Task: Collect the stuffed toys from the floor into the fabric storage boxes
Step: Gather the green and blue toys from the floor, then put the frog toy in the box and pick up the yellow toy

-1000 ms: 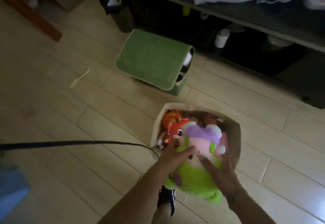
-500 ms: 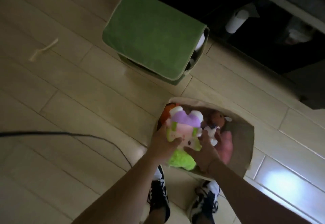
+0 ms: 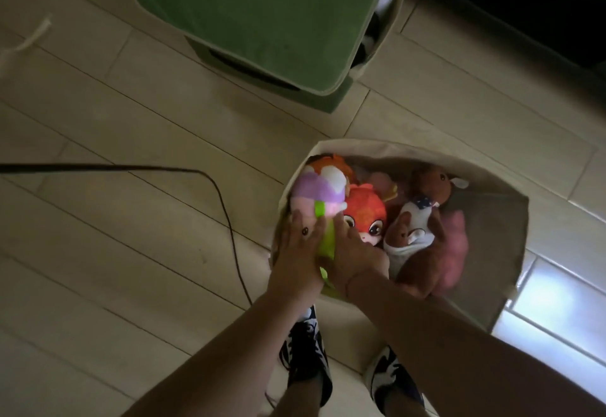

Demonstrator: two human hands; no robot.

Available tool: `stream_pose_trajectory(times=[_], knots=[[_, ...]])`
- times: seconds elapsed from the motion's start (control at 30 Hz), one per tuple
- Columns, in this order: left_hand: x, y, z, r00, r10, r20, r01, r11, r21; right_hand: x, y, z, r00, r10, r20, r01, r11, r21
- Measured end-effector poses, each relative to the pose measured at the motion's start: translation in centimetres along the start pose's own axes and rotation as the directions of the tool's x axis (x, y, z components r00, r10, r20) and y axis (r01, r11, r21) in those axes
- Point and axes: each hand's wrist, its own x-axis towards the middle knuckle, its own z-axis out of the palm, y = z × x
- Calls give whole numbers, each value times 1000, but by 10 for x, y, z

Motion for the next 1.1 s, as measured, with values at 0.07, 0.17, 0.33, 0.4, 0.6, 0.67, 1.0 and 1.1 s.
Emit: stream_pose_trajectory(times=[0.07,0.17,0.33,0.4,0.6,0.67,1.0,1.1], knots=[[6,-2,8,997,-45,62,41,996,74,17,0,12,999,-21,-29,18,996,-90],[6,0,12,985,-95,145,78,990,116,28,2,22,999,-23,41,28,992,-121],[-13,3,5,981,-135,137,141,990,-31,-12,19,-17,967,-191,169,180,981,77],[-30,13,-6,982,-144,126,158,981,-113,-33,26,-43,969,-216,116,211,976,53],[-107,52,-59,941,-315,-121,221,846,-486,-93,10,-110,905,-426,2,426,905,-10],[-139,61,-72,890,-411,-198,209,752,-625,-117,-1,-129,860,-509,-32,509,860,-34],[-356,51,-64,333,-877,-348,-261,269,-927,-300,-124,-114,660,-745,101,752,654,-85],[-422,23,-9,181,-948,-262,-283,205,-937,-339,-138,-43,563,-764,314,825,538,-172]])
